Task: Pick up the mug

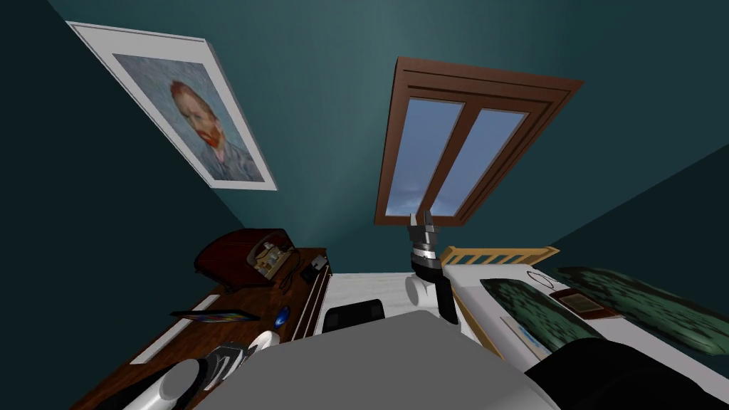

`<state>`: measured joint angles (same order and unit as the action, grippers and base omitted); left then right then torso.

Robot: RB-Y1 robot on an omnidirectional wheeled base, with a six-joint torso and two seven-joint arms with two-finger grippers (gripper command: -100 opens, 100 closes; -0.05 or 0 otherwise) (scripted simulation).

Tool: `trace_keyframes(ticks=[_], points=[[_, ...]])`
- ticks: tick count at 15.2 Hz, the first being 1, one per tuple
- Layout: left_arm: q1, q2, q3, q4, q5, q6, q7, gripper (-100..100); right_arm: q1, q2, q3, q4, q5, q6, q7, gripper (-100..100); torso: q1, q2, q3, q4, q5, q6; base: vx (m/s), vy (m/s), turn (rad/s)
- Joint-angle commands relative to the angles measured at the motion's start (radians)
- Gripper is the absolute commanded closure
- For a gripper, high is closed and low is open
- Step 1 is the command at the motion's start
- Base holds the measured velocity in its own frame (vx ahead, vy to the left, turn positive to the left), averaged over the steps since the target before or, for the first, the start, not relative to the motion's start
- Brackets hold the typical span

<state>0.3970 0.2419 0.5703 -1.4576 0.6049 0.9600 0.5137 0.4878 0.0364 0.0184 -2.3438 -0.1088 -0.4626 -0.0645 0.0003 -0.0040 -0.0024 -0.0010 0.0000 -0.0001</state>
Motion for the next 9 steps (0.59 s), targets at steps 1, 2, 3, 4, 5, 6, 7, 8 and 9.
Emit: trace_keyframes(ticks=[1,2,3,4,5,6,7,8,9], points=[[-0.007,0.003,0.019,0.04,0.021,0.05,0.015,-100,0.0,0.0,0.0,0.0,0.0,0.0,0.0,0,0.0,0.0,0.0,0.0,0.0,0.0,0.052,0.028,-0.076],[-0.007,0.003,0.019,0.04,0.021,0.05,0.015,-100,0.0,0.0,0.0,0.0,0.0,0.0,0.0,0,0.0,0.0,0.0,0.0,0.0,0.0,0.046,0.028,-0.061],[-0.009,0.004,0.032,0.062,0.034,0.08,0.025,-100,0.0,0.0,0.0,0.0,0.0,0.0,0.0,0,0.0,0.0,0.0,0.0,0.0,0.0,0.041,0.027,-0.063],[-0.01,0.004,0.043,0.081,0.046,0.104,0.034,-100,0.0,0.0,0.0,0.0,0.0,0.0,0.0,0,0.0,0.0,0.0,0.0,0.0,0.0,0.047,0.03,-0.105],[-0.01,0.004,0.043,0.081,0.046,0.107,0.034,-100,0.0,0.0,0.0,0.0,0.0,0.0,0.0,0,0.0,0.0,0.0,0.0,0.0,0.0,0.048,0.026,-0.069],[-0.012,0.004,0.053,0.097,0.056,0.13,0.041,-100,0.0,0.0,0.0,0.0,0.0,0.0,0.0,0,0.0,0.0,0.0,0.0,0.0,0.0,0.047,0.023,-0.055],[-0.013,0.005,0.061,0.112,0.065,0.15,0.047,-100,0.0,0.0,0.0,0.0,0.0,0.0,0.0,0,0.0,0.0,0.0,0.0,0.0,0.0,0.048,0.027,-0.068],[-0.013,0.005,0.068,0.123,0.072,0.166,0.053,-100,0.0,0.0,0.0,0.0,0.0,0.0,0.0,0,0.0,0.0,0.0,0.0,0.0,0.0,0.045,0.03,-0.071],[-0.014,0.005,0.074,0.132,0.077,0.178,0.057,-100,0.0,0.0,0.0,0.0,0.0,0.0,0.0,0,0.0,0.0,0.0,0.0,0.0,0.0,0.042,0.031,-0.062]])
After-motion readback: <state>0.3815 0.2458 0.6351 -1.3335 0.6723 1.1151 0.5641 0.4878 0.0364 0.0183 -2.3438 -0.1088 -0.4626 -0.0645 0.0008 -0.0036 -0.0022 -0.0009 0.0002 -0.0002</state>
